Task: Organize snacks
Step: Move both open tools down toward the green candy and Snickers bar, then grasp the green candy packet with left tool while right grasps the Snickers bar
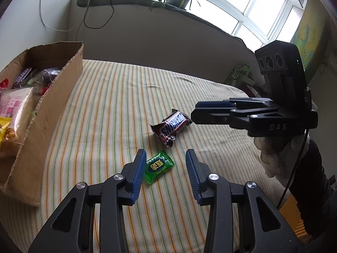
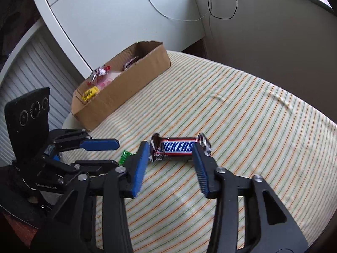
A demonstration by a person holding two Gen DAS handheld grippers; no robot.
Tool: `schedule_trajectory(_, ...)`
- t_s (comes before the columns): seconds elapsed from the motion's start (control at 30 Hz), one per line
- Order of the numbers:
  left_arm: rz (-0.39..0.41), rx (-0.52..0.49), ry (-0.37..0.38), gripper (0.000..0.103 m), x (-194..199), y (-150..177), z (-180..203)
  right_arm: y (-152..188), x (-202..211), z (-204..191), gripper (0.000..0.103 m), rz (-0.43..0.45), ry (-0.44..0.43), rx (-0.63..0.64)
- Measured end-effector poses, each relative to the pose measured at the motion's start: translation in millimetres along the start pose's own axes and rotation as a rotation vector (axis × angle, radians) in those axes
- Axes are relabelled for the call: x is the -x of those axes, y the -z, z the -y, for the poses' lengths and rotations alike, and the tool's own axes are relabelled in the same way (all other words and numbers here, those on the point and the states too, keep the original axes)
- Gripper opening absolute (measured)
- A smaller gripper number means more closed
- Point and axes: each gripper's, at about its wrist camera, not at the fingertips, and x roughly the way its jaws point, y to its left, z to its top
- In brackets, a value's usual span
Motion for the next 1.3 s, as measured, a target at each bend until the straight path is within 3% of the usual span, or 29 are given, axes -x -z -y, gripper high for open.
schedule_trajectory(0.17,-0.046,0.013,0.029,0.037,-14.2,-3.5,-7.0,-28.8,-24.7,22.9,0.07,-0.032,-0.118,-0.054)
schedule_trajectory(0.4,-0.107,0.068,0.074,0.037,-25.2,-4.0,-21.9,-34.4,-65.5,31.6,0.07,-0.176,-0.111,-0.046)
schedule_trajectory(0.63,-0.124,0.018,0.081,0.037,-21.3,5.4,-12.0,-19.1,-49.8,22.3,0.07,-0.21,-0.107,-0.015)
schedule_trajectory(0.77,-0.12,-0.058,0.03,0.037,-21.8,10.7,3.7,-3.7,-46.0,6.7,0.07,-0.239,-0.061,0.042)
schedule_trajectory(0.83,-0.115,-0.083,-0.012,0.037,-22.7,11.8,10.5,1.9,-46.8,-1.5,0.069,-0.244,0.003,0.075)
schedule_trajectory(0.97,-0.117,-0.131,-0.083,0.037,-31.0,9.9,18.3,3.1,-48.6,-10.5,0.058,-0.233,0.087,0.117)
schedule_trajectory(1.13,-0.114,-0.192,-0.143,0.037,-38.4,12.5,26.1,6.2,-47.1,-18.0,0.053,-0.228,0.129,0.155)
schedule_trajectory(1.3,-0.106,-0.194,-0.167,0.022,-37.7,14.1,22.5,9.8,-47.3,-25.1,0.047,-0.236,0.169,0.177)
